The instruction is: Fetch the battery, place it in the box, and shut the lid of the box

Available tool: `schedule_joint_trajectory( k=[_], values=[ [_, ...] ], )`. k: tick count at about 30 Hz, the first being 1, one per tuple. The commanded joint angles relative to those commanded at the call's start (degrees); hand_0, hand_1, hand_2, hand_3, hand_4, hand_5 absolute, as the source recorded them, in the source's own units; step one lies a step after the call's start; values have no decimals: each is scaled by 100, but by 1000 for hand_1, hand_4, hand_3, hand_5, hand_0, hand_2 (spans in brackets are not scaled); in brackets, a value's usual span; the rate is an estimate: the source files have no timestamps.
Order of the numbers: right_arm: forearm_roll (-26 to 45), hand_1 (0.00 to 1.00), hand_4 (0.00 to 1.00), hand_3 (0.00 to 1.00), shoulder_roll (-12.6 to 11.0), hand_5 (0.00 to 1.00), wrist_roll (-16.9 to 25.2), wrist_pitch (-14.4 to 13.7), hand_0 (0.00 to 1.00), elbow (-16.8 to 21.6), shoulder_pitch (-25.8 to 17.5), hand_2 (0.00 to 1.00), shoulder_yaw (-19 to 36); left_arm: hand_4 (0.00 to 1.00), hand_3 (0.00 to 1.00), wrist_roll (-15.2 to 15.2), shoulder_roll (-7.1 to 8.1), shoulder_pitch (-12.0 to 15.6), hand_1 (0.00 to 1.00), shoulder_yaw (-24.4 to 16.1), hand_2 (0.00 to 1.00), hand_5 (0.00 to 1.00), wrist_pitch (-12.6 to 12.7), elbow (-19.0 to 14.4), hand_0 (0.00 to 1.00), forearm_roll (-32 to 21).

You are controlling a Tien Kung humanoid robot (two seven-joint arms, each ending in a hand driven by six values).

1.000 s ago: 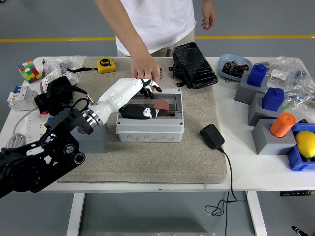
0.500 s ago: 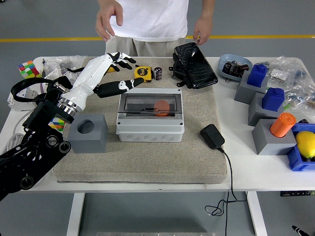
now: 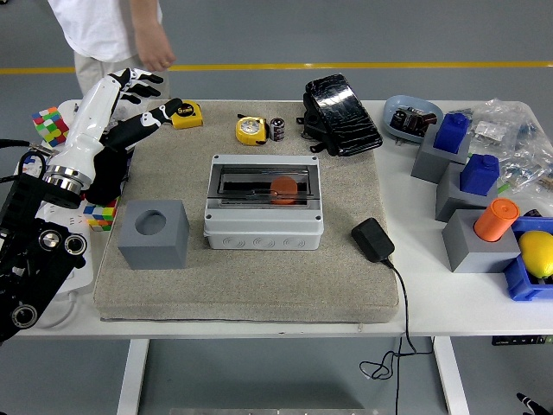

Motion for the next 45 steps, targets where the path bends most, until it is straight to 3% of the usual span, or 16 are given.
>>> schedule_joint_trajectory(
  k=[13, 45],
  values=[
    [-11, 631, 936, 542, -60, 449, -26, -1, 660, 4, 66, 633, 36, 998, 670, -114, -28, 148, 624, -630, 599, 846, -61, -112, 516, -388],
    [-65, 631, 935, 542, -65, 450, 11, -122, 661, -6, 35, 633, 119, 998, 677, -81, -56, 274, 626, -723, 605, 836, -175, -222, 524, -361]
  ],
)
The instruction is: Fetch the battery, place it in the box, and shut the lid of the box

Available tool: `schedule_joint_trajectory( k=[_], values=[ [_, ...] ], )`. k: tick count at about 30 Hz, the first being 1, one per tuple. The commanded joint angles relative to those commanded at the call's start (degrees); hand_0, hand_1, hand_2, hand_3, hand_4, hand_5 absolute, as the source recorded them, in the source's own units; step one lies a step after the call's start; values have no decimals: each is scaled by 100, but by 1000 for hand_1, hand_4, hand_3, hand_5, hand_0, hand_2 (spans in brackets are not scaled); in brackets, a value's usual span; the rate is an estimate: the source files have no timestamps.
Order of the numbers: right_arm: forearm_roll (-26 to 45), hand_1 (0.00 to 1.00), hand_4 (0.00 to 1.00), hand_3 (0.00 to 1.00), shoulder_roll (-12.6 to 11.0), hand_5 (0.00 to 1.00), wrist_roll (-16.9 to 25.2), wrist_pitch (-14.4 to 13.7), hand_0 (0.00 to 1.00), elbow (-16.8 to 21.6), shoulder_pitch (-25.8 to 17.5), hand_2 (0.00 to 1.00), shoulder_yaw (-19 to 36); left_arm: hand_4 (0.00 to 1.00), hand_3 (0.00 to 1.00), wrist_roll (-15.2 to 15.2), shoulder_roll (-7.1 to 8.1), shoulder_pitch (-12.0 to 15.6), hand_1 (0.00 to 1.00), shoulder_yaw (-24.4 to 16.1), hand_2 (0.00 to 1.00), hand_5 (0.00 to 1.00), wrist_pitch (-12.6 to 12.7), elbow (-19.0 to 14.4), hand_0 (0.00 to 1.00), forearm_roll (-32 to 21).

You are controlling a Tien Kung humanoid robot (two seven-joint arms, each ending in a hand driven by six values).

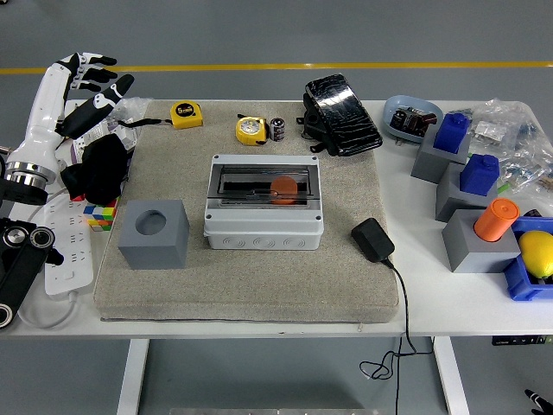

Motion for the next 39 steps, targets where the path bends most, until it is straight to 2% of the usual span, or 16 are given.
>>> schedule_joint_trajectory(
  k=[13, 15, 16, 19, 25, 39],
  values=[
    [37, 632, 935, 541, -7, 450, -15, -29, 660, -47, 49, 633, 12, 998, 679, 17, -3, -40, 628, -9, 606, 841, -10, -16, 524, 2],
    [95, 632, 935, 541, 10, 450, -22, -4, 660, -53, 165, 633, -48, 998, 679, 13, 31, -149, 628, 28, 606, 841, -7, -11, 524, -6],
    [115, 632, 935, 541, 9, 450, -24, 9, 660, -35, 223, 633, -122, 998, 679, 8, 98, -217, 628, 92, 606, 841, -7, -1, 524, -15],
    [120, 631, 935, 541, -27, 451, -31, -13, 661, -20, 239, 633, -169, 998, 679, 5, 183, -244, 626, 183, 606, 844, -3, -4, 524, -46],
    [59, 631, 936, 541, -106, 449, -61, -9, 661, -36, 52, 633, -117, 998, 680, 14, 67, -17, 627, 138, 606, 847, -5, -41, 525, -51],
    [-26, 630, 936, 541, -81, 451, -41, 24, 661, -26, 81, 633, 48, 998, 680, 61, 50, -67, 627, 125, 607, 854, -30, -199, 525, -45]
  ],
)
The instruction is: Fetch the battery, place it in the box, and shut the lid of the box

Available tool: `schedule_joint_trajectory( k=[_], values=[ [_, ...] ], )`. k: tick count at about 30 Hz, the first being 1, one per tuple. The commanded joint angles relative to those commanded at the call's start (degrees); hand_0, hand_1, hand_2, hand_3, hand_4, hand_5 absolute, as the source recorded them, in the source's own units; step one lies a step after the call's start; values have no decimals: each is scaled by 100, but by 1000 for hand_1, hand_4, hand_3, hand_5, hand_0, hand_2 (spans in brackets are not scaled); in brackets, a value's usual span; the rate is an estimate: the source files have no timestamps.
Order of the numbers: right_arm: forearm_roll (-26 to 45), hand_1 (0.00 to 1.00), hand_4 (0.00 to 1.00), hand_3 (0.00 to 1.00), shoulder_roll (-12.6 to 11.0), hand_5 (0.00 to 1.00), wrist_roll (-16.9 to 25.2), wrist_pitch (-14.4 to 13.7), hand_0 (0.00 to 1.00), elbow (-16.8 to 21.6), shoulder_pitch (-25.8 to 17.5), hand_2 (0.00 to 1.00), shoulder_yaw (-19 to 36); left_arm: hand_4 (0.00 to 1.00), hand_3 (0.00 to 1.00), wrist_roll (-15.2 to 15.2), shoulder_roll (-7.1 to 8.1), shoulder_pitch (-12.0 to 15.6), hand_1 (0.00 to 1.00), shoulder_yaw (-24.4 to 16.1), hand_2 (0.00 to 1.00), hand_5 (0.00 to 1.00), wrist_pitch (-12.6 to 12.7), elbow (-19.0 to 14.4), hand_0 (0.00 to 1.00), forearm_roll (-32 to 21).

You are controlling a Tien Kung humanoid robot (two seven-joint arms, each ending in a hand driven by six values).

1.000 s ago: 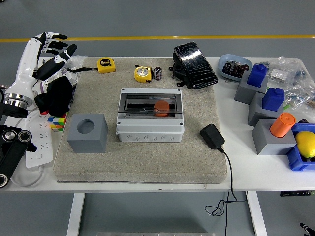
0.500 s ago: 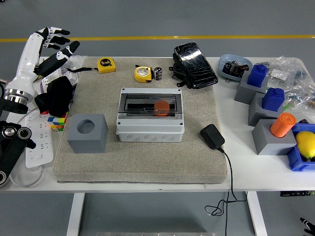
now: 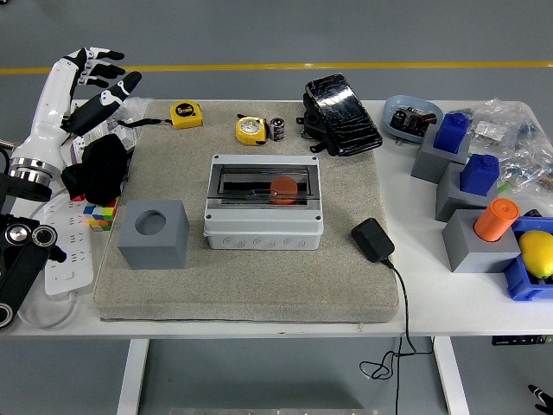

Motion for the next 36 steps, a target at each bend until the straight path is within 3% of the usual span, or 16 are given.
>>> schedule_joint_trajectory(
  k=[36],
  values=[
    [-129, 630, 937, 542, -11, 454, -7, -30, 661, -9, -88, 633, 291, 998, 682, 97, -71, -70, 627, 384, 609, 856, -18, -58, 529, -85]
  ],
)
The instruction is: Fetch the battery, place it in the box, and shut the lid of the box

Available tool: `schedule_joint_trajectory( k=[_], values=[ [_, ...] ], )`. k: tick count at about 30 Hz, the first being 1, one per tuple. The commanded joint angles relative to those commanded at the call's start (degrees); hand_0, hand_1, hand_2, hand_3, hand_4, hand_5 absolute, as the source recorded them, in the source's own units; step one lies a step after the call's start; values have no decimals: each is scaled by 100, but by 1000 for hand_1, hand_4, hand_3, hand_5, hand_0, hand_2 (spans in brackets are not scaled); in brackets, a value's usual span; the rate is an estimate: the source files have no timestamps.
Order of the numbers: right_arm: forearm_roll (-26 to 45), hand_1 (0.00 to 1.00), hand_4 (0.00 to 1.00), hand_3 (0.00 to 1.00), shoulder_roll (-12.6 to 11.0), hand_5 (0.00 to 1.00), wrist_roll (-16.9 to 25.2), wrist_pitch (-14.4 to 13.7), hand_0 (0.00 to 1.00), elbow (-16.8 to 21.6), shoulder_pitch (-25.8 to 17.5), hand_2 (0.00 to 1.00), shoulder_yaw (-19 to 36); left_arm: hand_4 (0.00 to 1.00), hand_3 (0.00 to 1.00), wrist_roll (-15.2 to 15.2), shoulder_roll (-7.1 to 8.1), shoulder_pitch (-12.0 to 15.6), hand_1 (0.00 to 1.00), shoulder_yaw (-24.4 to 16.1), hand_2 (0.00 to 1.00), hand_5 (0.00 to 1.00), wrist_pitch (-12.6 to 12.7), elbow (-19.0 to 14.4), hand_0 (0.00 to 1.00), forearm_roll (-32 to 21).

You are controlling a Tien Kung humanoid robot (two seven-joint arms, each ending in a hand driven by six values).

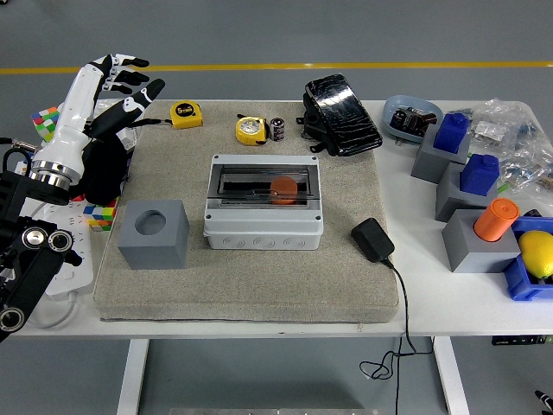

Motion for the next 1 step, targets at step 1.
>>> schedule_joint_trajectory(
  k=[1],
  values=[
    [-1, 630, 937, 542, 0, 454, -2, -1, 661, -2, -1, 633, 7, 998, 682, 0, -3, -1, 627, 9, 609, 856, -1, 1, 529, -5]
  ],
)
